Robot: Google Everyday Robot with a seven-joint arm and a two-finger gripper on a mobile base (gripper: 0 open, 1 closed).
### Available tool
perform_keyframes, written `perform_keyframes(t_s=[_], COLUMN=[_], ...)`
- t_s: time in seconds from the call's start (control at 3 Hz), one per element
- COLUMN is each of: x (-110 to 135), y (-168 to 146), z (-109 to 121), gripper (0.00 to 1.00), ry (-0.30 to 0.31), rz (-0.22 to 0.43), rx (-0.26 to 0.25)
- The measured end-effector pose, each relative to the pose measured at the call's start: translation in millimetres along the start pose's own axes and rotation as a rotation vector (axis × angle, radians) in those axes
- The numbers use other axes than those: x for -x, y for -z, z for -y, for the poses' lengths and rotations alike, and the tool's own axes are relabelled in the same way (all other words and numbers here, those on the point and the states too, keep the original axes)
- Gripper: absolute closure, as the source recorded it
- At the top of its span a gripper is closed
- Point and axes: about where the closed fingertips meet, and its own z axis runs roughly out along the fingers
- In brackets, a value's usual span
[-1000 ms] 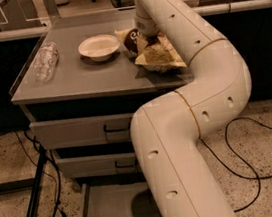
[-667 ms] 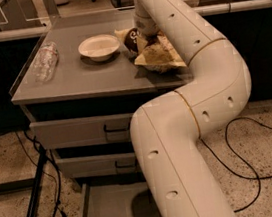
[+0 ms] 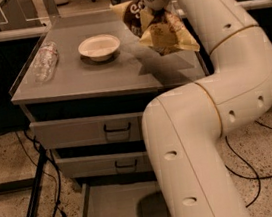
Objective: Place brown chip bag into bottom drawer
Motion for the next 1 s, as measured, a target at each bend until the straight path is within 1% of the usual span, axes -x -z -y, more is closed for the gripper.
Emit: perform_keyframes(t_s=[0.33,0.67,1.0], x=[0,5,4], y=[42,40,44], z=[8,11,21], gripper=[1.0,1.0,1.0], ry=[0.032,0.034,0.032], rz=[0.076,0.092,0.102], rx=[-0.022,-0.031,-0.065])
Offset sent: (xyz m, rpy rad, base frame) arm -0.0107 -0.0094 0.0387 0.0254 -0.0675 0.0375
